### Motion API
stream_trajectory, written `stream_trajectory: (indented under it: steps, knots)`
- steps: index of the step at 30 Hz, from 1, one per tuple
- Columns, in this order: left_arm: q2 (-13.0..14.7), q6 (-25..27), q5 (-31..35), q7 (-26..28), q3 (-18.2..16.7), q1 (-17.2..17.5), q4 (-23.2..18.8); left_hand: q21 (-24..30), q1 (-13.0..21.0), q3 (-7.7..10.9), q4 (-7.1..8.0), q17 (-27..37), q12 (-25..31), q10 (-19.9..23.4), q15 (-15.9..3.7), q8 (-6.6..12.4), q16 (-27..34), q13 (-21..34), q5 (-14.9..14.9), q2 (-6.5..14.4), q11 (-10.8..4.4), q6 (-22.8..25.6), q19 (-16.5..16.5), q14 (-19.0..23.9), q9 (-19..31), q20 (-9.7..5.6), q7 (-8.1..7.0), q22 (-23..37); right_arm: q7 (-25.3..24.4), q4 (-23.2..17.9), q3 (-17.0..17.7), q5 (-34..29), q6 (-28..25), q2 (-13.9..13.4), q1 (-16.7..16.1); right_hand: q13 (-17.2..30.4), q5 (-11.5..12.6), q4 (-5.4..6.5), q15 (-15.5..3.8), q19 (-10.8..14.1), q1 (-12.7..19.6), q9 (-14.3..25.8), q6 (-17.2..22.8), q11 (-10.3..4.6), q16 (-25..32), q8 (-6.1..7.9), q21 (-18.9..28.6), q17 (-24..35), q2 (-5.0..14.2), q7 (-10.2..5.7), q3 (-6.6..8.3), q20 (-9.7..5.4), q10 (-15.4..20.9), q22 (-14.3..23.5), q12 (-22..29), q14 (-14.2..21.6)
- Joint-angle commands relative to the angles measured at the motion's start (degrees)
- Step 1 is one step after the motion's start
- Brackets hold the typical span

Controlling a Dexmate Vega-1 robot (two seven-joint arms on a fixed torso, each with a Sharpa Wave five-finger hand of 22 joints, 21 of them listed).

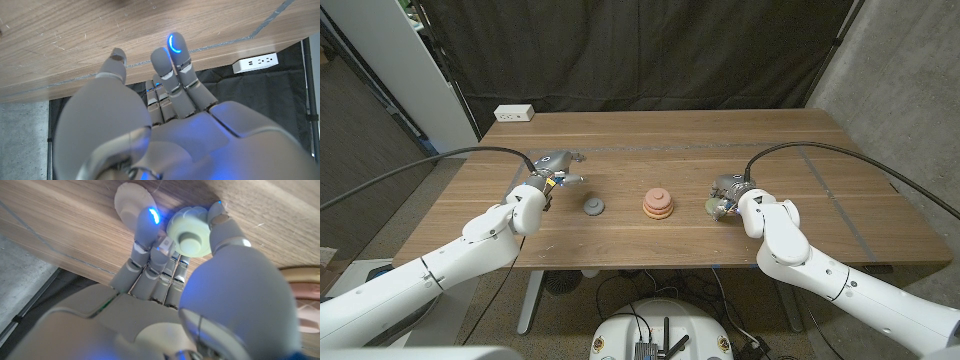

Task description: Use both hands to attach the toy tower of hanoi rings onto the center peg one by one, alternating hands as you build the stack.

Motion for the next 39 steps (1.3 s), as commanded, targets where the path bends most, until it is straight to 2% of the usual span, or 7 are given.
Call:
stream_trajectory:
  steps: [1, 17, 28, 39]
  knots:
    - [-0.11, 0.12, 0.48, -0.65, 0.36, -0.50, -0.12, 0.35, -0.01, 0.40, -0.11, 0.56, 0.24, 0.39, -2.07, 0.11, 0.62, 0.17, -0.29, 0.41, 0.13, 0.50, -0.26, 0.35, 0.28, -6.02, 0.15, 0.15, -1.89, -2.68, -1.03, 0.91, 0.28, -1.58, 1.09, 0.40, -0.24, 1.03, 0.06, 0.62, 3.26, 0.30, 1.84, -1.88, 0.63, 0.32, 0.41, 0.40, 5.72, -0.40, 1.52, 0.02, 3.36, -0.02, -0.22, 0.80]
    - [0.00, -0.27, -0.05, -0.30, -0.18, -0.08, -0.07, 0.49, -0.90, 0.19, 0.15, 0.25, 0.43, 1.34, -2.08, 0.32, 0.54, 0.44, -0.54, 0.05, -0.13, 1.55, -0.34, 0.01, 0.29, -5.92, 0.14, 0.11, -1.07, -5.26, -0.41, 0.32, 0.96, -2.54, 1.97, 0.50, -0.12, 1.11, 0.07, 0.66, 3.03, 0.28, 1.65, -1.81, 0.79, -0.01, 0.35, 0.41, 5.78, -0.55, 1.73, 0.02, 3.01, -0.06, -0.84, 0.73]
    - [0.16, -1.28, -0.35, 0.37, -0.80, 0.20, 0.00, 0.57, -0.08, 0.64, -0.29, 0.27, 0.07, 0.90, -2.08, -0.01, 0.65, 0.55, -0.43, 0.11, -0.19, 1.07, -0.33, -0.10, 0.29, -6.09, 0.15, 0.12, -0.42, -6.97, 0.18, -0.90, 1.35, -2.04, 2.22, 0.80, -0.09, 0.96, 0.05, 0.73, 3.02, 0.28, 2.09, -1.87, 0.92, 0.00, 0.38, 0.40, 5.51, -0.52, 1.83, 0.01, 3.58, 0.01, -0.75, 0.64]
    - [0.67, -1.87, -0.43, 0.12, -1.13, 0.38, -0.03, 0.74, -0.03, 0.83, -0.11, 0.03, 0.06, 1.19, -2.08, 0.04, 0.78, 0.84, -0.51, 0.22, -0.16, 1.31, -0.55, -0.27, 0.31, -5.97, 0.07, 0.16, 0.97, -9.00, 1.33, -2.26, 2.07, -2.22, 1.80, 1.12, -0.13, 0.92, 0.06, 0.81, 3.03, 0.28, 2.25, -1.75, 1.14, -0.11, 0.41, 0.46, 5.40, -0.50, 1.98, 0.01, 3.69, 0.07, -0.85, 0.66]
